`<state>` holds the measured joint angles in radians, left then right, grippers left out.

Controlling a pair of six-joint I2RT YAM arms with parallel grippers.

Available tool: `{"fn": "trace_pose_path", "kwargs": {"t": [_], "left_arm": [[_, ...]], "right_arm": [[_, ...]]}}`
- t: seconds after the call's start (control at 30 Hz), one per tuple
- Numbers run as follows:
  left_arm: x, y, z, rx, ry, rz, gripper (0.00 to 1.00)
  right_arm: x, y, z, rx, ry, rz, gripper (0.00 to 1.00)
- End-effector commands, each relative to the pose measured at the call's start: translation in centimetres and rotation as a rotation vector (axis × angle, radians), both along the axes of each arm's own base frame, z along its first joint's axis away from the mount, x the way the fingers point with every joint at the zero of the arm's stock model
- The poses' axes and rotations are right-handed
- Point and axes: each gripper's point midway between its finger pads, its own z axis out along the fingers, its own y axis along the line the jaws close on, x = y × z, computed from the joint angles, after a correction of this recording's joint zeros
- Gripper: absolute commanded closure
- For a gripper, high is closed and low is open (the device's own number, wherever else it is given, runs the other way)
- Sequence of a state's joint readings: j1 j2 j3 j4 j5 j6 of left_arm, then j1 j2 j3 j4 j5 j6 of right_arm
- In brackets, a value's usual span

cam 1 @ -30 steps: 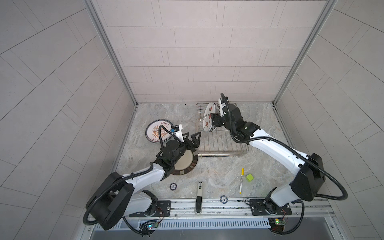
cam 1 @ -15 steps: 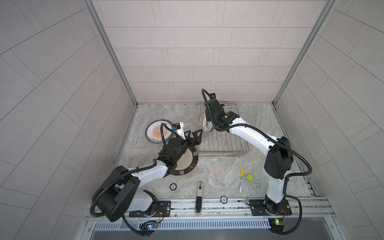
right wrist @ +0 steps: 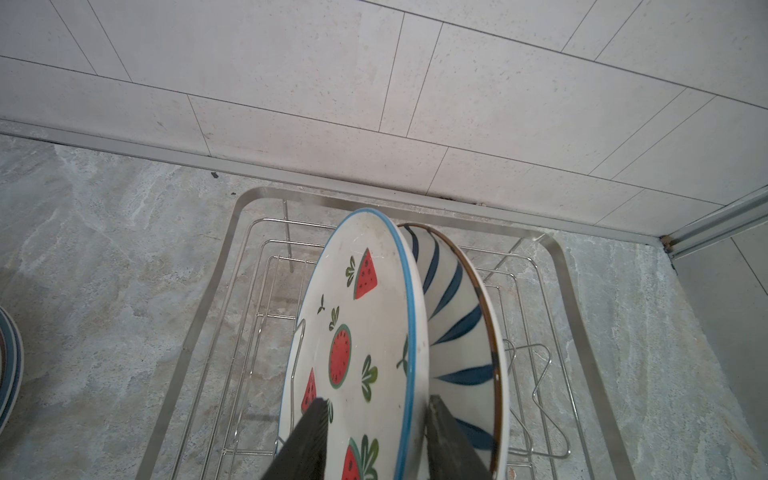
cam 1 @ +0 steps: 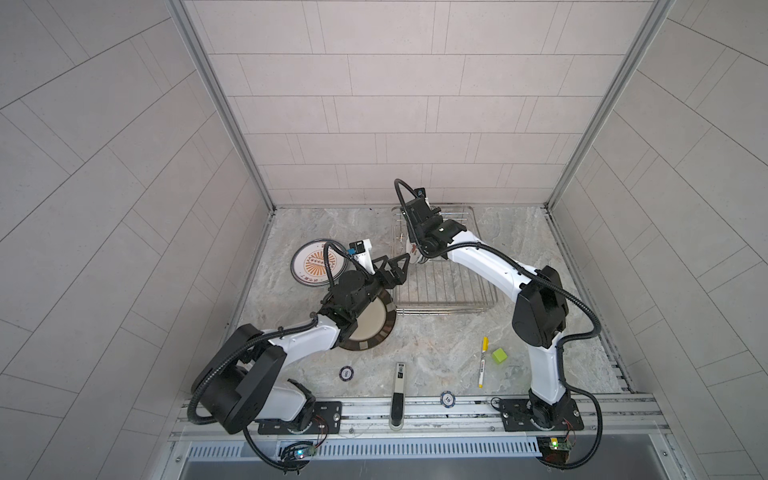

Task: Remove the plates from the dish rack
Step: 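Move the right gripper to the watermelon plate in the rack and grip its rim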

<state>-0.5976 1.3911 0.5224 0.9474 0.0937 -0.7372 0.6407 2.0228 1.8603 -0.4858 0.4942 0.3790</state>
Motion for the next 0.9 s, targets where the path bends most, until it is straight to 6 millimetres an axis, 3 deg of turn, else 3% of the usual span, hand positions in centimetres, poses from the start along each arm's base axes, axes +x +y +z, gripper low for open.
{"fn": "trace_pose_path", "kwargs": {"t": [0.0, 0.13, 0.5, 0.87], "left_arm": [[0.4, -0.3, 0.2, -0.030, -0.004, -0.006, 0.00], [0.5, -0.4, 0.0, -0.036, -0.004, -0.005, 0.00], [0.8, -0.6, -0.3, -0.038, -0.006, -0.010, 0.00], [0.5, -0.7, -0.4, -0.068, -0.006, -0.023, 0.00]], "right_arm": [[0.3, -0.4, -0.8, 0.000, 0.014, -0.030, 0.60], [0.7, -0.4, -1.3, -0.002, 0.025, -0.040, 0.69], [1.2, -0.5, -2.3, 0.042, 0.036, -0.031, 0.76], [1.5, -0.4, -2.8, 0.053, 0.028, -0.040, 0.72]]}}
